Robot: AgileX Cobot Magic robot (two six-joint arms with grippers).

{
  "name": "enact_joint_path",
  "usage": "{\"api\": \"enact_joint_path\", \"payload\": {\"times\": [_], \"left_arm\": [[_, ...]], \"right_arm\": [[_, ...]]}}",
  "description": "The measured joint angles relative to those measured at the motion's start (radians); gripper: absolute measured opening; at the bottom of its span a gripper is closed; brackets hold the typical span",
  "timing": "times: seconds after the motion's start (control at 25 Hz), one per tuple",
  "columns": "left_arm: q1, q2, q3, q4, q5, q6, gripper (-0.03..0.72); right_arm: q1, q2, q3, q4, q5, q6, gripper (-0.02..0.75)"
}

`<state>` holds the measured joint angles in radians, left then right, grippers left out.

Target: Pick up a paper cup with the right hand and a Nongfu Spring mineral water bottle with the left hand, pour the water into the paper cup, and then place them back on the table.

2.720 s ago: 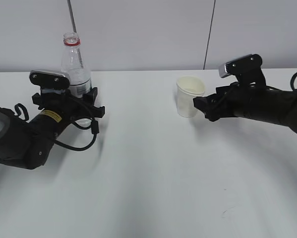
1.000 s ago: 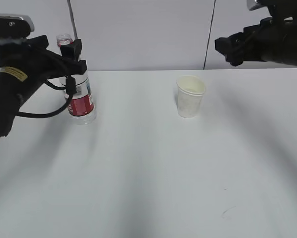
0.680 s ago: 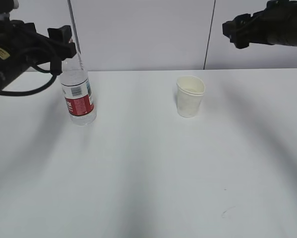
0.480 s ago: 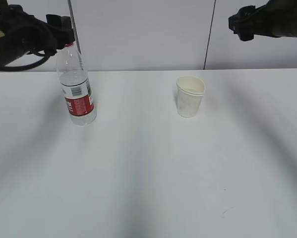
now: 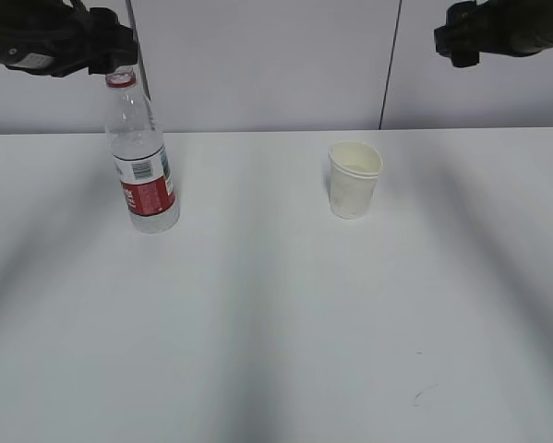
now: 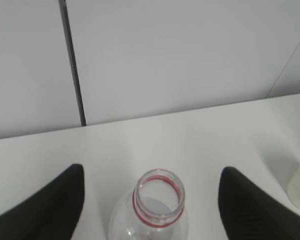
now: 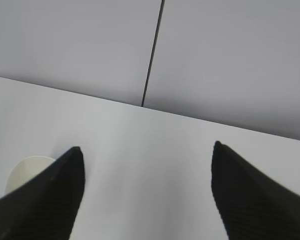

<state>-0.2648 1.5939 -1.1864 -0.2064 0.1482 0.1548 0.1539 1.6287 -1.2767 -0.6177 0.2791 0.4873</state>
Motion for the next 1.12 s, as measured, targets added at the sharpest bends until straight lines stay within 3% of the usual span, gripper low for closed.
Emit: {"api": "enact_joint_path", "payload": {"times": [0.28, 0.44, 0.64, 0.84, 1.12], "left_arm": [[0.082, 0.0, -0.132, 0.03, 0.336, 0.0, 0.51], [0.104, 0.0, -0.199, 0.09, 0.506, -0.03, 0.51], [0.104, 0.0, -0.25, 0.158, 0.728, -0.08, 0.51], [0.104, 0.015, -0.253, 0.166, 0.939, -0.103, 0.51], [0.104, 0.04, -0.257, 0.182, 1.079, -0.166, 0.51]], "right_arm": [[0.039, 0.0, -0.081, 0.086, 0.172, 0.0, 0.589], [0.043, 0.0, -0.125, 0.228, 0.31, -0.082, 0.589], [0.043, 0.0, -0.211, 0.467, 0.563, -0.252, 0.589], [0.045, 0.013, -0.316, 0.564, 0.897, -0.281, 0.589], [0.047, 0.046, -0.365, 0.666, 0.955, -0.284, 0.589]]}}
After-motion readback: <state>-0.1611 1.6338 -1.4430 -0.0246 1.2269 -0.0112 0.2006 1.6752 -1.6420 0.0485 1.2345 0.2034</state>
